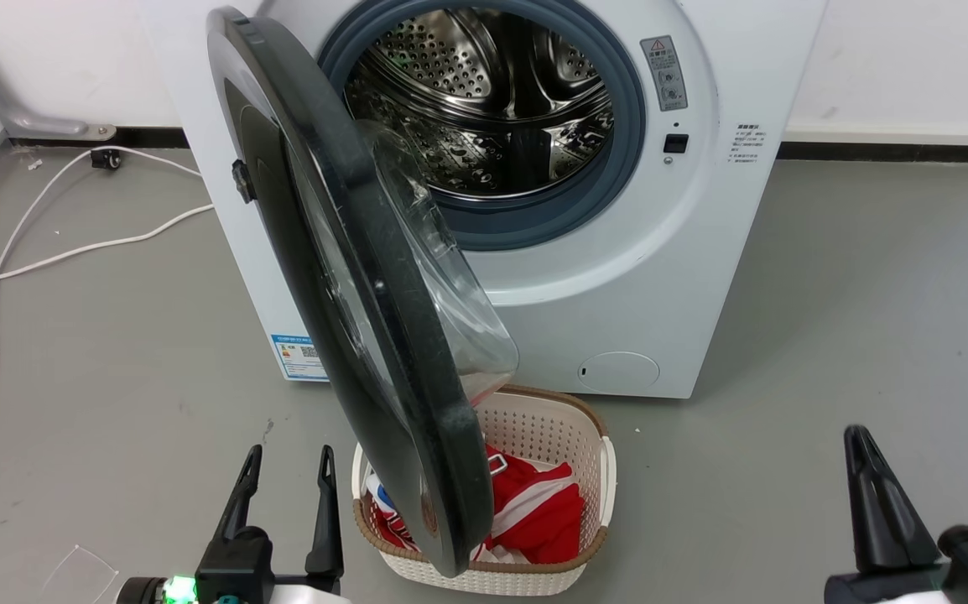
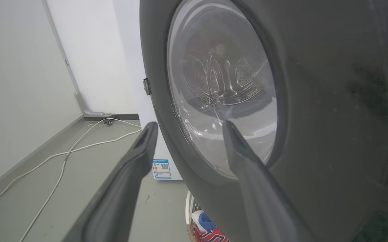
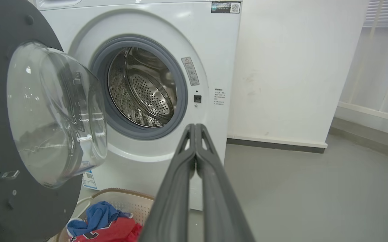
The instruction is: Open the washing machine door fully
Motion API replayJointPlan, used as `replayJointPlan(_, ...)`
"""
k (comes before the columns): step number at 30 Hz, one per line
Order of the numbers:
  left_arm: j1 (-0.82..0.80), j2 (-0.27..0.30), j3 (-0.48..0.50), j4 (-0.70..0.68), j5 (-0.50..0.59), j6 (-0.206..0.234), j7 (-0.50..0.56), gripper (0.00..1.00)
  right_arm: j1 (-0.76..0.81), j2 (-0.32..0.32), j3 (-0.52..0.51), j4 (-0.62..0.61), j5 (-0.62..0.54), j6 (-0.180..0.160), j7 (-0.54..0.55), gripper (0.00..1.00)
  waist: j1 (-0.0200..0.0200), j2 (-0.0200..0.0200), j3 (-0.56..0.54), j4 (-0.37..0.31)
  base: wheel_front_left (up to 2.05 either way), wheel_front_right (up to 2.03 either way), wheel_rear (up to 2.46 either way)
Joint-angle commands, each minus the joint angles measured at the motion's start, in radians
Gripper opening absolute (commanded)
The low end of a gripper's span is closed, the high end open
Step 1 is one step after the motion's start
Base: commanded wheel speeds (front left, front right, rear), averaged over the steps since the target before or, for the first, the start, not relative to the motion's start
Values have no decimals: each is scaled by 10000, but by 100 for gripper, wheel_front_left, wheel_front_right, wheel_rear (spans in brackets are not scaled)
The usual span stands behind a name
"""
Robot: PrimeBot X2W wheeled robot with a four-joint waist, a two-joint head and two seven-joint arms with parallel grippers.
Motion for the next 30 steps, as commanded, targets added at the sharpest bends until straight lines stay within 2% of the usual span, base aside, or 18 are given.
replayJointPlan(1,68,8,-21,-16,39,3,-27,100,209,60,-103,62,68,-2,-22,0,0,0,-10,5,0,0,0)
replayJointPlan(3,83,7,-17,-28,40,9,-27,100,368,83,-288,170,143,-2,-21,0,0,0,-26,1,0,0,0)
replayJointPlan(4,93,7,-15,-35,39,13,-27,100,457,85,-329,220,263,-2,-22,13,0,0,-33,-6,0,0,0)
replayJointPlan(5,105,7,-5,-39,37,17,-27,100,512,89,-369,283,371,-2,-21,38,0,0,-40,-18,0,0,0)
replayJointPlan(6,115,7,9,-41,33,17,-27,100,538,89,-407,289,465,-2,-23,84,0,0,-44,-31,0,0,0)
replayJointPlan(7,121,9,14,-43,30,16,-27,100,564,87,-427,286,563,-2,-23,100,0,0,-44,-44,0,0,0)
replayJointPlan(14,161,6,32,-46,4,7,-27,100,630,89,-480,333,953,-2,-22,100,0,0,-30,-96,0,0,0)
replayJointPlan(27,120,-5,35,79,-74,17,-27,100,629,89,-567,405,989,-2,-22,100,0,0,5,-61,0,0,0)
replayJointPlan(28,130,-5,52,111,-93,5,-27,78,613,89,-562,413,991,-2,-22,100,0,0,-1,-63,0,0,0)
replayJointPlan(29,133,-7,64,136,-89,1,-27,31,600,90,-555,421,993,-2,-23,100,0,0,-7,-66,0,0,0)
replayJointPlan(30,136,-8,76,174,-126,-8,-27,0,585,90,-559,421,998,-2,-22,100,0,0,-14,-68,0,0,0)
